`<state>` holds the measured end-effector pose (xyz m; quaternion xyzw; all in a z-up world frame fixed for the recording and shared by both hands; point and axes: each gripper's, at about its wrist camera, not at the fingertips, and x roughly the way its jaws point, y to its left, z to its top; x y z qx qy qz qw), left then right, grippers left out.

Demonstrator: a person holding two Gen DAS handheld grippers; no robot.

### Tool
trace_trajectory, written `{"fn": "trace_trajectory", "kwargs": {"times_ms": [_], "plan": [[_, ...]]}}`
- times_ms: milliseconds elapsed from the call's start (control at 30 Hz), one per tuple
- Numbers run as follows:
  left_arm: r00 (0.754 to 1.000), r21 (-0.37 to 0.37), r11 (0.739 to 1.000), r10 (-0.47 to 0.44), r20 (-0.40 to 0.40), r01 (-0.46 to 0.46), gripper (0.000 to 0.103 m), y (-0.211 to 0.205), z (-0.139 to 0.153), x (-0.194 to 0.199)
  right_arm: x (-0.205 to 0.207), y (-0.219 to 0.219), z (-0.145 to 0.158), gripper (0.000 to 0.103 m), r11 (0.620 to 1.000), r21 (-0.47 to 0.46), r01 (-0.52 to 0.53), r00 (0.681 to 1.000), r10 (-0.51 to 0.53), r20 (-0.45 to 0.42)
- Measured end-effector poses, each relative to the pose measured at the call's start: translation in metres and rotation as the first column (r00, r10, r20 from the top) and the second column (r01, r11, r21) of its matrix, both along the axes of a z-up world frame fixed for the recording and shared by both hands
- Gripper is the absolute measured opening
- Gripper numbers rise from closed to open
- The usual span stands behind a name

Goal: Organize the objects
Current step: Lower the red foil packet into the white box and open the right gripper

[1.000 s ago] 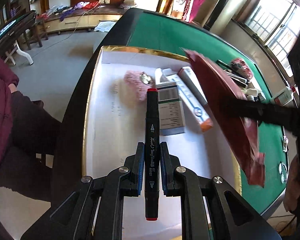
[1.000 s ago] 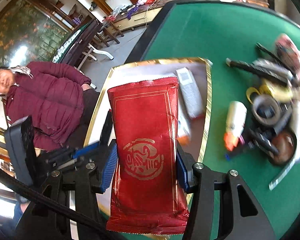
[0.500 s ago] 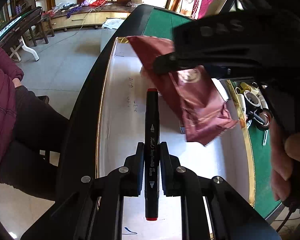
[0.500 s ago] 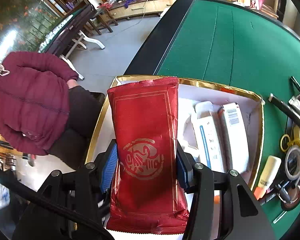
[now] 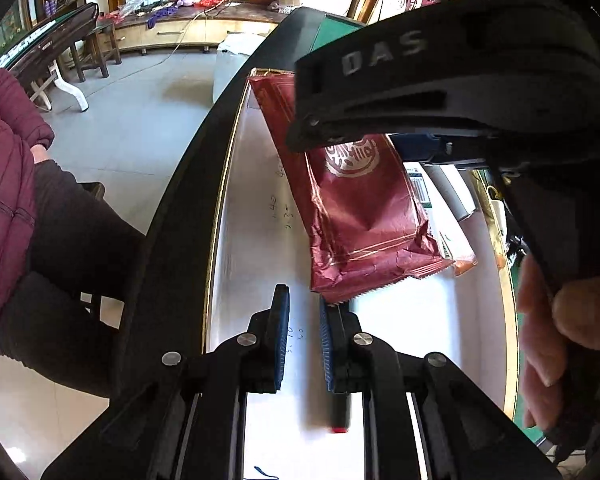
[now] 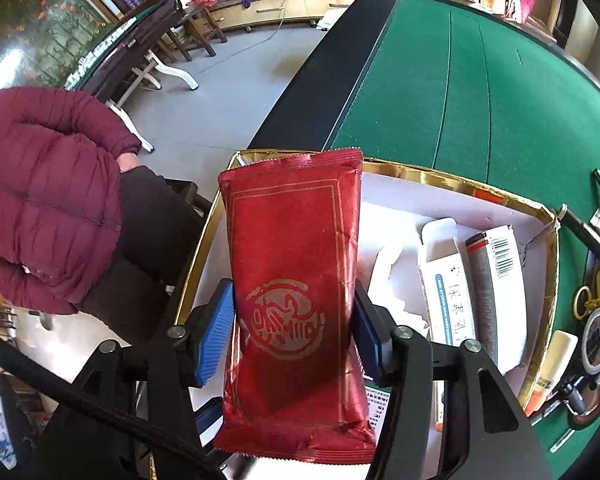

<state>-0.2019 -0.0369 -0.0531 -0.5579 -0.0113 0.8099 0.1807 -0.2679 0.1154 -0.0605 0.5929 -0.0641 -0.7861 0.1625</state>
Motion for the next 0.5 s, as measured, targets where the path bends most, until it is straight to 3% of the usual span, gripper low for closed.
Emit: {"fn": "trace_trajectory", "kwargs": {"times_ms": [100, 267, 500], "plan": [[1.0, 0.006, 1.0, -0.003, 0.017, 0.003, 0.016, 0.004, 0.001, 0.003, 0.001, 0.006, 0.003, 0.058, 0.999, -0.037, 0.003, 1.0, -0.003, 0.004], [1.0, 0.014, 1.0, -0.014, 0.005, 0.014, 0.032, 0.006, 0.01, 0.015, 0.012, 0.015, 0.014, 0.061, 0.998, -0.065, -0.015, 1.0, 0.014, -0.02], [0.999, 0.017, 0.999, -0.026, -0.018, 0.027, 0.033, 0.008, 0.027, 0.041, 0.048, 0.073, 0.039, 0.062, 0.981, -0.192, 0.04, 0.996, -0.054, -0.069]]}}
